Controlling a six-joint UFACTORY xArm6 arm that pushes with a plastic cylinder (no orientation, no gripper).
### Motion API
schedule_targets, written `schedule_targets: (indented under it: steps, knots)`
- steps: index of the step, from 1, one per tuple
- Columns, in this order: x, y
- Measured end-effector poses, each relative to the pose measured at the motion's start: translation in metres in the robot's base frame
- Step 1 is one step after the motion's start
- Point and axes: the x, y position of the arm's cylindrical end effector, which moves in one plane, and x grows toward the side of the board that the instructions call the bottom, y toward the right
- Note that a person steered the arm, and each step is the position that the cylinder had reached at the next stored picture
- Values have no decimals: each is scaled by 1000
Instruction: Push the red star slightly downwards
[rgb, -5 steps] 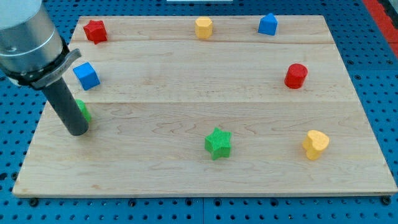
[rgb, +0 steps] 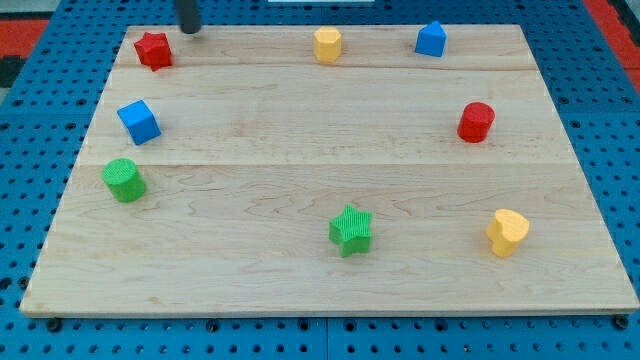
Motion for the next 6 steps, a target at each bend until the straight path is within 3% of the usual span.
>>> schedule_targets:
  steps: [1,2,3,4,5,6]
  knots:
    - [32,10]
    - [-5,25]
    - [-5,-40]
    - [24,-39]
    - [50,10]
    - [52,8]
